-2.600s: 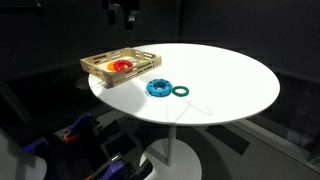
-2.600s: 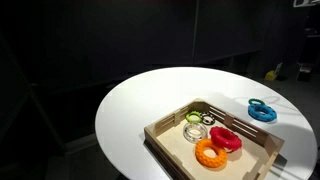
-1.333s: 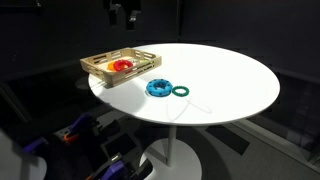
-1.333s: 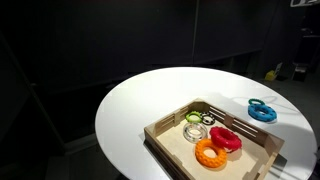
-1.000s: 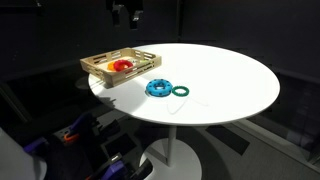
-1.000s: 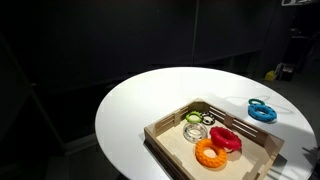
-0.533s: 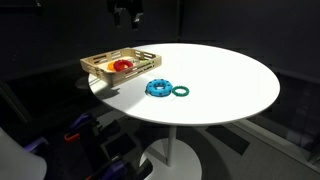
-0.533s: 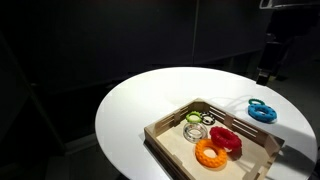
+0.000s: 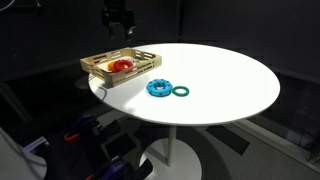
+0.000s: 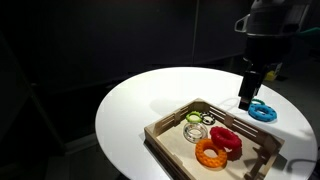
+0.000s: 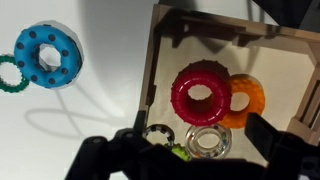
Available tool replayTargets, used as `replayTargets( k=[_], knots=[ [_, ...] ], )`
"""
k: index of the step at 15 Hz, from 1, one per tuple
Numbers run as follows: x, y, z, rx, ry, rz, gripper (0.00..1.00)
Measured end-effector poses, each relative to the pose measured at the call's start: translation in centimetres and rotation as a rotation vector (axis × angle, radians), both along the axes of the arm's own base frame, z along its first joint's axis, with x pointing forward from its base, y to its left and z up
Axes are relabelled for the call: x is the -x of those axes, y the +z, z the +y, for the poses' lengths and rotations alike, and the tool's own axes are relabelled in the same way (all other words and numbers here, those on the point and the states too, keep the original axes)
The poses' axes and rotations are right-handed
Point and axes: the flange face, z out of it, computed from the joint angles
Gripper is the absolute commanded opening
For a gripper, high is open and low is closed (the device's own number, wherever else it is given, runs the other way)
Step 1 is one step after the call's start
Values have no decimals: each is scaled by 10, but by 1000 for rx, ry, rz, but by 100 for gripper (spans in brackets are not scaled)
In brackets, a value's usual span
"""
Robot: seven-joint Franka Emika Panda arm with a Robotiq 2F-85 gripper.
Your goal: Pick up the red ring from the tray and put it on the table
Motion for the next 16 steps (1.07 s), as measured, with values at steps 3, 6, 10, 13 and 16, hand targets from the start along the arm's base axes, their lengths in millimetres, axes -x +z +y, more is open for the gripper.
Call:
replayTargets(
  k=[3,6,10,13,16],
  knots=[
    [-1,-15,8,9,20,5,100],
    [-2,-20,9,10,22,13,100],
    [-2,-20,9,10,22,13,100],
    [-1,-22,9,10,23,13,100],
    [-5,-28,13,-7,28,-7,100]
  ],
)
